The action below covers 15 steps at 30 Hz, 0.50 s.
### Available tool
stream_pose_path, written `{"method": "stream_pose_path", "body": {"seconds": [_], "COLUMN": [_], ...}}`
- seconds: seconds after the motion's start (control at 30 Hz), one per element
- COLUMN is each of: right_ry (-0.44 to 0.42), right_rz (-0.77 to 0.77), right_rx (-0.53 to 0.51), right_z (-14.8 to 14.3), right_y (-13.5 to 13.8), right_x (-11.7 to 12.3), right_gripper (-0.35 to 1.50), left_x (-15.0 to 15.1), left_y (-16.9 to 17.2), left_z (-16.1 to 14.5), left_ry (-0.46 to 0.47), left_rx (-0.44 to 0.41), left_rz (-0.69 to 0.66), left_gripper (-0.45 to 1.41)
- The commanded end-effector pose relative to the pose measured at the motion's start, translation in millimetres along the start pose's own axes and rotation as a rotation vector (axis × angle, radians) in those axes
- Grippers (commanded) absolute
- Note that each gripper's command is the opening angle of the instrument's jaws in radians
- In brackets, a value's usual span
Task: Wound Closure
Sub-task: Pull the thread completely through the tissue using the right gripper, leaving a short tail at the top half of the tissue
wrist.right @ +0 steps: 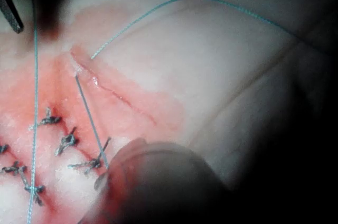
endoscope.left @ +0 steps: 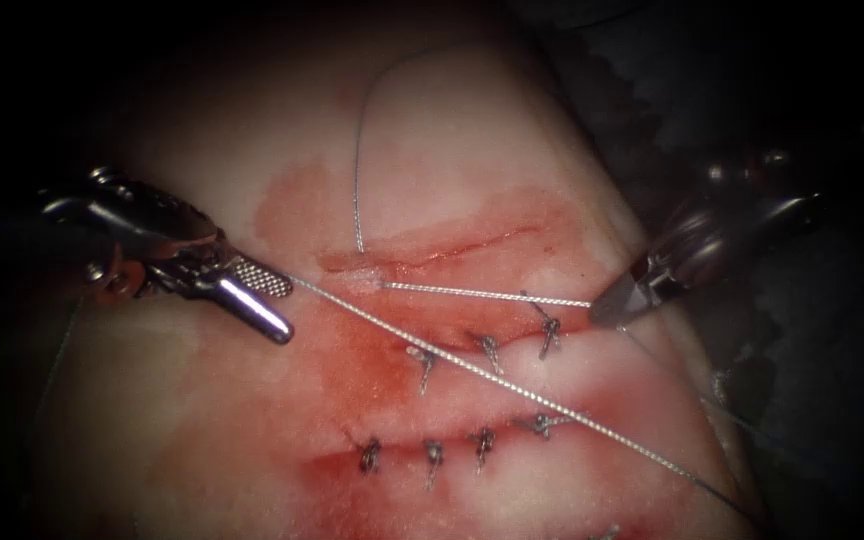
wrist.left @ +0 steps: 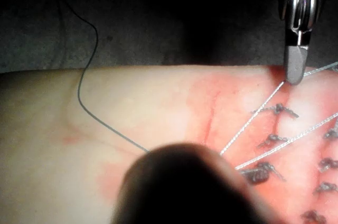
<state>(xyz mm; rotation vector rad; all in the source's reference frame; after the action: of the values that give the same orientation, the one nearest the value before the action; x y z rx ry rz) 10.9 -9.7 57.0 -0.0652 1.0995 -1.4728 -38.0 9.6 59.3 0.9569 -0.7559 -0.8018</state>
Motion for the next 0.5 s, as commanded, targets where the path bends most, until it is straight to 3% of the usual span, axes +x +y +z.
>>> {"method": "stream_pose_path", "body": {"seconds": [0.03,0.33,0.5], "right_ry": [-0.017,-0.110,-0.182], "right_rz": [0.022,0.057,0.047], "right_rx": [0.002,0.063,0.151], "right_z": [0.1,-2.7,-4.5], "right_y": [-1.9,-10.6,-18.1], "right_x": [0.8,3.5,5.8], "right_gripper": [-0.35,-0.35,-0.35], "left_x": [-0.8,-1.0,-1.0], "left_y": [0.4,0.3,0.3], "left_z": [0.4,0.1,0.1], "left_ry": [-0.005,-0.006,-0.009], "left_rx": [-0.002,-0.002,-0.005], "left_rz": [0.003,0.002,0.001], "left_gripper": [0.66,0.66,0.66]}}
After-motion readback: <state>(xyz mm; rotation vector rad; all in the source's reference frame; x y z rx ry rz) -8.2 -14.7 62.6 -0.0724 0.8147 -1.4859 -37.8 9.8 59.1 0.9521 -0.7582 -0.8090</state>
